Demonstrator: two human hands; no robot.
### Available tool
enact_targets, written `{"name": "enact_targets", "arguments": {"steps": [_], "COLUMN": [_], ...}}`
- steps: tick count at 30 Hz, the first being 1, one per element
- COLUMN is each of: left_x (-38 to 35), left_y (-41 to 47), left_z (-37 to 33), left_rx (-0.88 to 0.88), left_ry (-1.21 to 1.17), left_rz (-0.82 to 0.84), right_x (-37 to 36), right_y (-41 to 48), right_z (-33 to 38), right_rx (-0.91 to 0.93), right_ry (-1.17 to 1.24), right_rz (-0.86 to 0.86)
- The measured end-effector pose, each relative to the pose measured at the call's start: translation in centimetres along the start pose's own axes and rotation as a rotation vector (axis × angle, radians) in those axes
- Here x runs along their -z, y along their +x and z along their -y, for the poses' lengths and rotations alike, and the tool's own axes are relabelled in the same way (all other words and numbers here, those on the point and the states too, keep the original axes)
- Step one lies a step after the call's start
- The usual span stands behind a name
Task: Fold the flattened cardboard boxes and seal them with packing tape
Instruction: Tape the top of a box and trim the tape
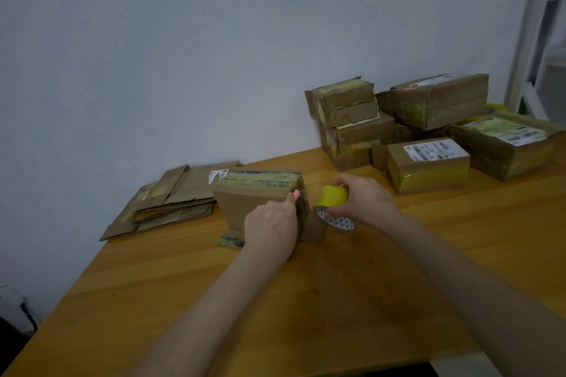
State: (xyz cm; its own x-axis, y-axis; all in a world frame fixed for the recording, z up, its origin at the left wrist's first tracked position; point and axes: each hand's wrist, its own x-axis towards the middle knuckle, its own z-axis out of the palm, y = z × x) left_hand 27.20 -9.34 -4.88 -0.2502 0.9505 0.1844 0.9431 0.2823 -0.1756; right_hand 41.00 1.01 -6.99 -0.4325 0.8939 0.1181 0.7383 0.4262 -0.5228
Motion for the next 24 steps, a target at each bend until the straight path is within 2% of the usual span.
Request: {"name": "enact_targets", "arguments": {"steps": [7,15,19,24], "left_x": [-0.3,-0.8,-0.8,-0.9], "left_y": [0.4,-0.3,-0.6,-0.7], "left_z": [0.5,1.3,1.7,1.5], "left_rx": [0.022,-0.006,-0.007,-0.038], "left_ry": [-0.055,-0.132,-0.115,-0.097], "left_rz": [0.033,-0.071,-0.094,-0.078], "right_x": [-0.5,-0.6,-0.4,0.1], "right_y": [0.3,0.9,1.2,1.0], "right_z": [0.3,0.9,0.5,0.8], "right_rx": [-0.016,-0.04,-0.076,-0.029], "right_ry": [0.045,0.091,0.206,0.031], "right_rz": [0.03,0.006,0.003,-0.056]}}
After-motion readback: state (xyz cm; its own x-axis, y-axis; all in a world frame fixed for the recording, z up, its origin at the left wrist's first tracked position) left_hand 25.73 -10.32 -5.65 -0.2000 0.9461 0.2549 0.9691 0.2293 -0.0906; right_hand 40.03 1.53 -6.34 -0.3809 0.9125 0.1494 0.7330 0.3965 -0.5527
